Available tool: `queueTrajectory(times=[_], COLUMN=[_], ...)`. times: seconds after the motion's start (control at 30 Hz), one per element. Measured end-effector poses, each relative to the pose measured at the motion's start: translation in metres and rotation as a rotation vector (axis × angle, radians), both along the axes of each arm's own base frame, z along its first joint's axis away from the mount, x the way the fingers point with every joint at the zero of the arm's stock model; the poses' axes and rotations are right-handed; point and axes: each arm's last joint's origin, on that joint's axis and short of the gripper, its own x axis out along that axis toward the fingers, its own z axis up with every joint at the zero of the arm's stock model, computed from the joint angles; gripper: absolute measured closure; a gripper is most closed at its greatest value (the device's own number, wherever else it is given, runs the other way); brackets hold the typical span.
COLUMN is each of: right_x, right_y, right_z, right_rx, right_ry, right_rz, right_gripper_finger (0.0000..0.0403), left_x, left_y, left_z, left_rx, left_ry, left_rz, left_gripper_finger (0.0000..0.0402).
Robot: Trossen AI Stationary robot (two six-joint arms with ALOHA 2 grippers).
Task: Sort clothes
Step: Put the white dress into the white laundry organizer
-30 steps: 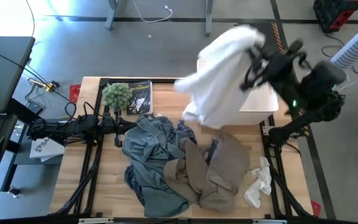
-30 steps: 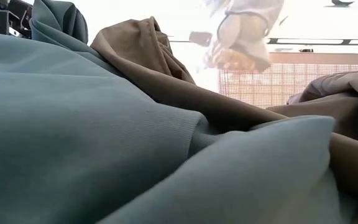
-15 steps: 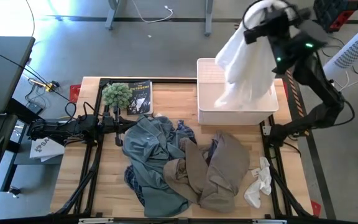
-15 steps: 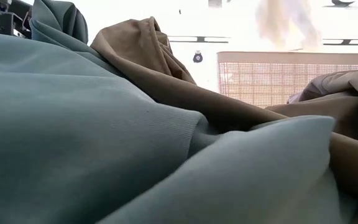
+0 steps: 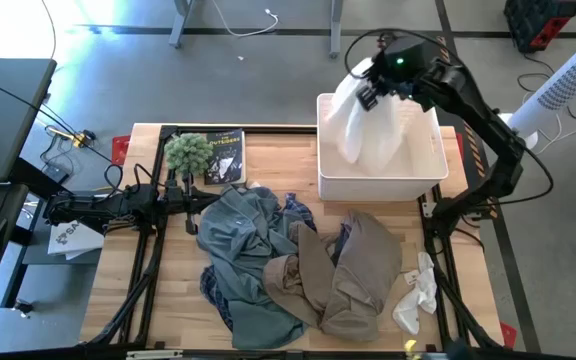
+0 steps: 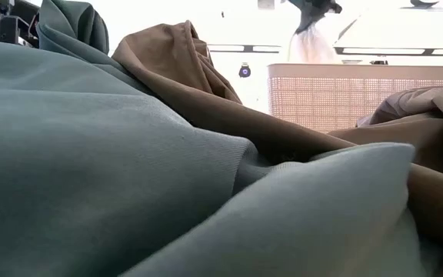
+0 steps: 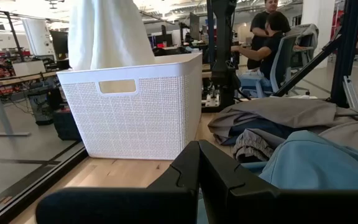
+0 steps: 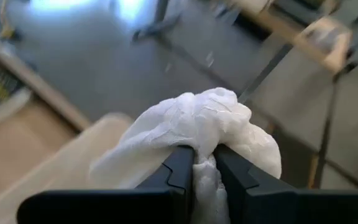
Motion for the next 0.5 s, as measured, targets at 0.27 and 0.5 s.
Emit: queueTrajectory(times=[0.27,0.5], right_x=[0.001,-0.001], right_y=[0.018,0.019], right_z=[-0.045,-0.060], right_rx=[0.528,0.613], right_ry=[0.222,0.217], right_rz=[0.137,0.026], right_gripper_finger=[0.0365,0.0355], left_x=[0.000,0.000], left_y=[0.000,0.000], left_z=[-0.001,-0.002], left_rx=[-0.027,-0.048], left_ry=[0.003,0.010], left_rz=[-0.001,-0.001], left_gripper_finger=[0.0400,0.0400])
